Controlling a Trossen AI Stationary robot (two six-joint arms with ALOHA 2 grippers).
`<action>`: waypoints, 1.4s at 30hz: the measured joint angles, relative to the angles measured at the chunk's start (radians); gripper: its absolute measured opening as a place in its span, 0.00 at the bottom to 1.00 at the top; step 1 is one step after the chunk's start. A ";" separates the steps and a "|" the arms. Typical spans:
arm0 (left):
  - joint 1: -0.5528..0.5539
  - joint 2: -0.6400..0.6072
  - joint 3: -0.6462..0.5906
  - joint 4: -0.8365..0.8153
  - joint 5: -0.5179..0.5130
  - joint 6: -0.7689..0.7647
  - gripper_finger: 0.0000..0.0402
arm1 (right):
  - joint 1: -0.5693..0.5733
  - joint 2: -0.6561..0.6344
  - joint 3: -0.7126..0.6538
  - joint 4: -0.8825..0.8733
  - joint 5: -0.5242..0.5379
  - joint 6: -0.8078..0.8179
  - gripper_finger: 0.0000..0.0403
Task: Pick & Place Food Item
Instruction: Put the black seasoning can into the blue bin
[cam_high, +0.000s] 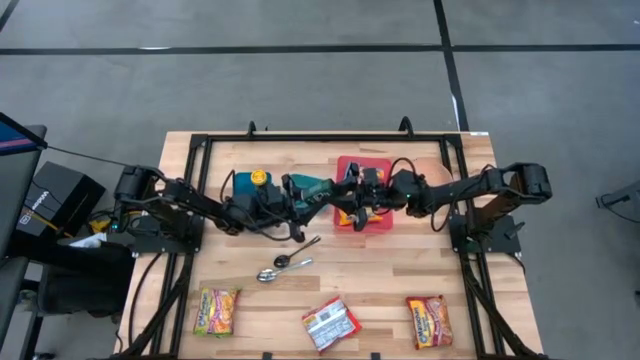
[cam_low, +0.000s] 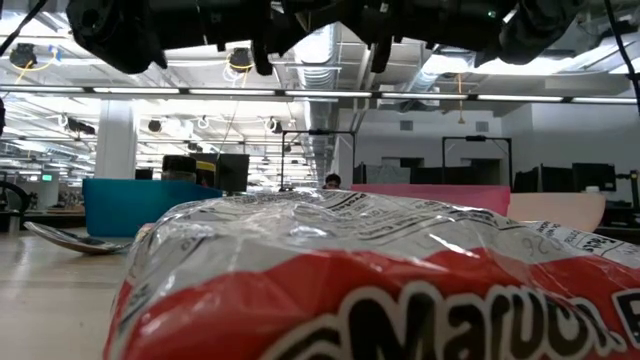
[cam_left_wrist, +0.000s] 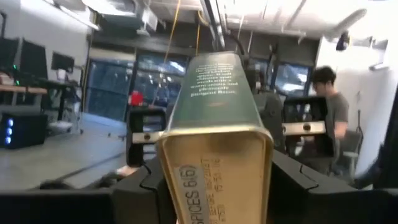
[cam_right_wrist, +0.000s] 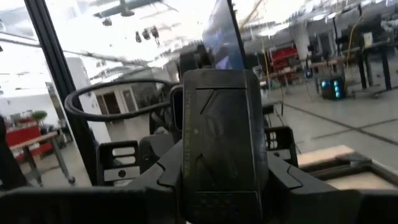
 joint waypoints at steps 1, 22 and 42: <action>0.000 -0.006 -0.006 -0.006 0.000 0.000 0.40 | 0.000 0.001 0.000 -0.004 0.000 0.000 0.28; -0.011 -0.344 -0.029 -0.573 0.007 -0.090 0.63 | -0.024 -0.004 0.001 -0.015 0.000 -0.007 0.28; -0.035 -0.413 -0.029 -0.670 0.021 -0.100 0.63 | -0.054 -0.206 0.002 -0.625 -0.075 -0.042 0.28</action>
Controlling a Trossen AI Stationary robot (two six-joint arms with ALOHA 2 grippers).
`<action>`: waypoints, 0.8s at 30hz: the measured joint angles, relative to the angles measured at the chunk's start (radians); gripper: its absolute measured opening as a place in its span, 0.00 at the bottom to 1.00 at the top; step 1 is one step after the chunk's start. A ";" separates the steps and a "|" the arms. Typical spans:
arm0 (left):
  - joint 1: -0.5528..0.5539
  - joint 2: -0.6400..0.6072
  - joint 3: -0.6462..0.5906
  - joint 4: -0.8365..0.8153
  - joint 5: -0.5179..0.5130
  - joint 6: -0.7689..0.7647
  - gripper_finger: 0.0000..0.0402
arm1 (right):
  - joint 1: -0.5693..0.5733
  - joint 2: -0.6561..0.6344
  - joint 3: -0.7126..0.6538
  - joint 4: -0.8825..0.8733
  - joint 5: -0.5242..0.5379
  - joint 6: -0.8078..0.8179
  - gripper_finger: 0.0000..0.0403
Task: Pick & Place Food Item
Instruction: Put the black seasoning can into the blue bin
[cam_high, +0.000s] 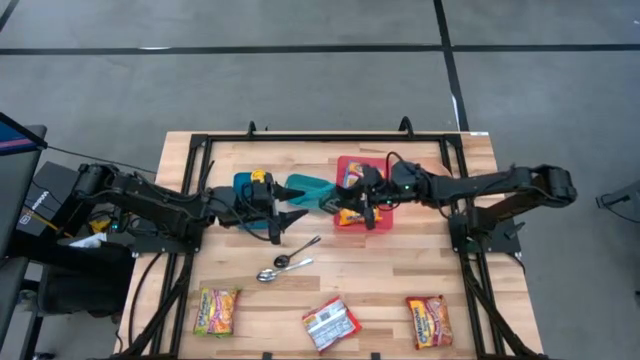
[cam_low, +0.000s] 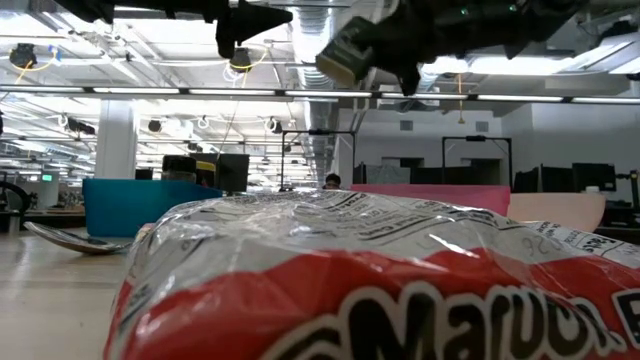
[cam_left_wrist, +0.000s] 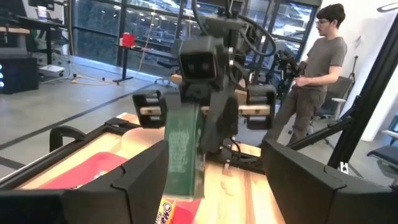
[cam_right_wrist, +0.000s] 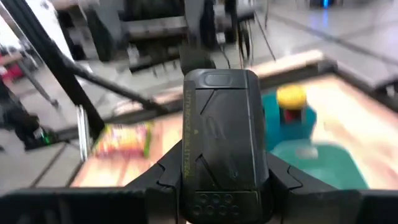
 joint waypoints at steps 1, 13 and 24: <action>0.000 0.000 0.000 0.000 0.000 -0.005 0.62 | 0.000 -0.004 0.000 -0.032 0.000 0.000 0.28; 0.026 0.012 0.000 -0.178 0.128 -0.064 0.62 | 0.012 0.107 0.096 -0.232 -0.061 -0.069 0.28; 0.007 0.011 0.000 -0.336 0.128 -0.140 0.62 | 0.059 0.314 0.360 -0.546 -0.066 -0.136 0.28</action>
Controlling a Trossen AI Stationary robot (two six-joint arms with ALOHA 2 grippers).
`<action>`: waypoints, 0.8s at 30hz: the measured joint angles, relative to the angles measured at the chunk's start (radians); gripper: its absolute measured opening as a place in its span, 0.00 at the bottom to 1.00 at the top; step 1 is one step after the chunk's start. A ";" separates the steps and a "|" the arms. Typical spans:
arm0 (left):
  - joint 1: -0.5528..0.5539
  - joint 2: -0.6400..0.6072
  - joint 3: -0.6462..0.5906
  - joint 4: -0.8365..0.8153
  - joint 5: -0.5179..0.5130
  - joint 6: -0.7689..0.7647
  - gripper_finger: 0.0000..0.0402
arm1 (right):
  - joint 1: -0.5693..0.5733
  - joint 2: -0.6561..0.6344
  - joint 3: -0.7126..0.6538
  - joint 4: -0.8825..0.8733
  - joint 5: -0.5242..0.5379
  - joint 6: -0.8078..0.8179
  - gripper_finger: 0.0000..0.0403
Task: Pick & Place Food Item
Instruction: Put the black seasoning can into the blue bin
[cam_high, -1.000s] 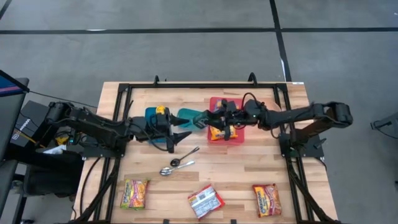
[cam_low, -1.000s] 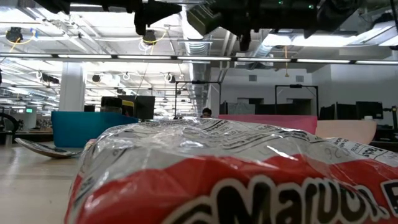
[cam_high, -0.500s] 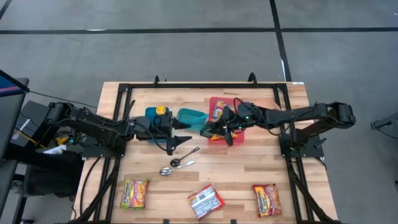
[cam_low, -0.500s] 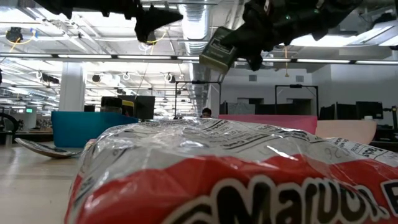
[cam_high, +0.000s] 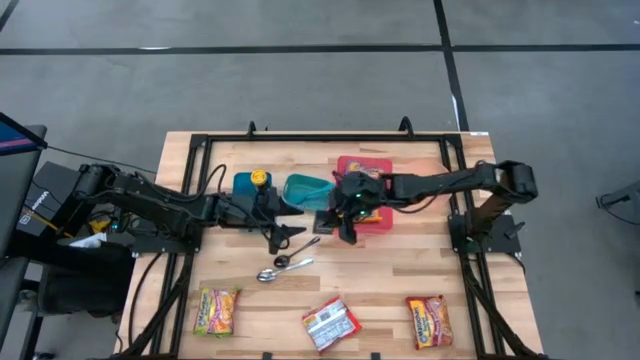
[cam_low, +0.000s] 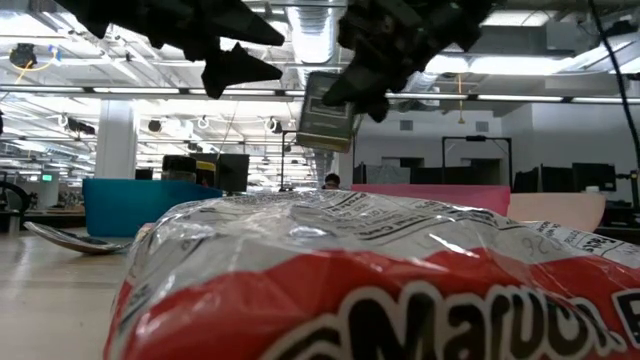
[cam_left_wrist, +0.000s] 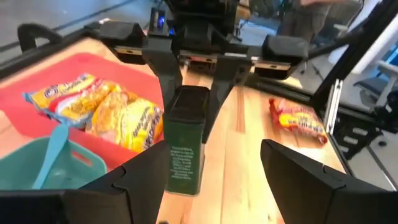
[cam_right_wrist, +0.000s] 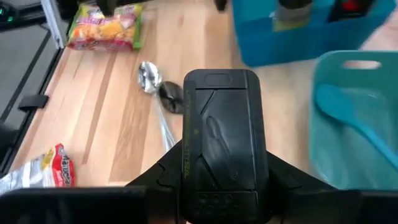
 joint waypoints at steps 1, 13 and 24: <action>-0.004 0.000 0.000 -0.005 0.002 0.000 0.62 | 0.004 0.018 0.019 -0.015 -0.008 -0.008 0.28; -0.038 0.000 0.131 -0.344 -0.008 -0.056 0.62 | 0.059 0.164 0.196 -0.136 -0.021 -0.068 0.28; -0.076 0.000 0.151 -0.408 0.002 -0.052 0.62 | 0.088 0.169 0.208 -0.126 -0.034 -0.083 0.28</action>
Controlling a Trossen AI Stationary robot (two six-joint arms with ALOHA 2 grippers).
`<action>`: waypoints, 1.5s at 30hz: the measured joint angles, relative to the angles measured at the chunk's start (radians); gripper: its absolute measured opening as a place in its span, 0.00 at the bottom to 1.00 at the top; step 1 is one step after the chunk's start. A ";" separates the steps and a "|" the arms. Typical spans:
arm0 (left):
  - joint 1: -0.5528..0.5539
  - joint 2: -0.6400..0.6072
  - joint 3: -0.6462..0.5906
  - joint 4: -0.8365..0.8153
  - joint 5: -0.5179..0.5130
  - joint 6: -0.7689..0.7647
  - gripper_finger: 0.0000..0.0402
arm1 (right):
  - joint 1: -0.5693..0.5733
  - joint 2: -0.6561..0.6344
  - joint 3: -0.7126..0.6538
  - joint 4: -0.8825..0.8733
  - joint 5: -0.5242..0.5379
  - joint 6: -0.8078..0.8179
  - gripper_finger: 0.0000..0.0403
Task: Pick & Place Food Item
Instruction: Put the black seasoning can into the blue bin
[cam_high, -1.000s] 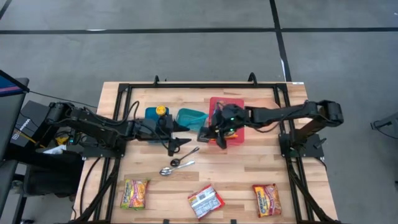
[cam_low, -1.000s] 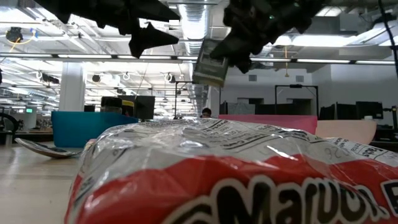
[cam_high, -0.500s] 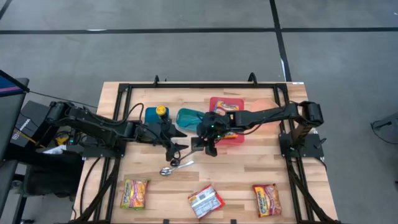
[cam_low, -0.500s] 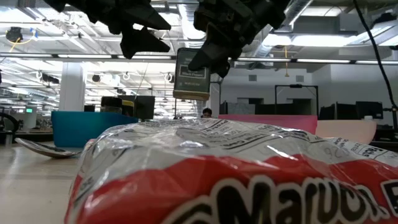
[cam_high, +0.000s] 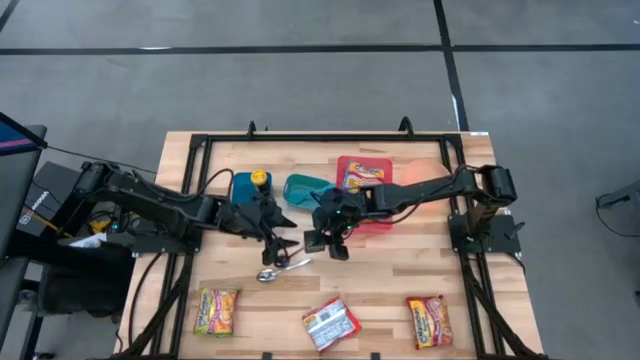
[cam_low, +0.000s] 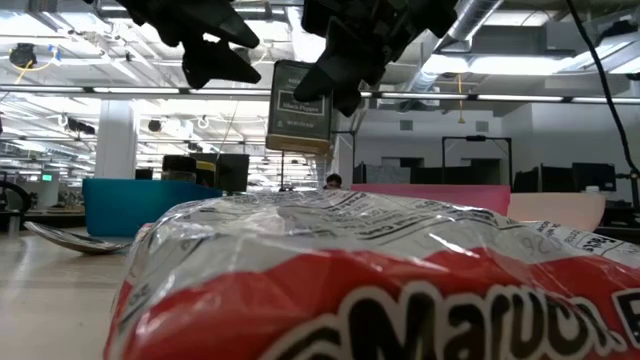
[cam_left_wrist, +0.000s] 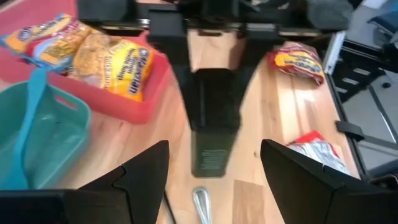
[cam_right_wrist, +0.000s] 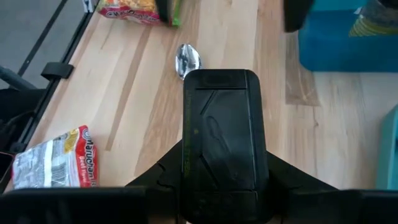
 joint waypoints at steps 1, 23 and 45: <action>-0.003 0.000 0.000 0.000 0.001 0.000 0.62 | 0.000 0.000 0.000 0.002 -0.007 0.000 0.28; 0.021 0.114 0.035 0.079 0.059 0.009 0.62 | 0.011 0.000 0.000 0.029 -0.036 0.037 0.28; 0.066 0.200 0.035 0.186 0.134 0.028 0.53 | 0.013 -0.001 -0.001 0.000 -0.036 0.049 0.28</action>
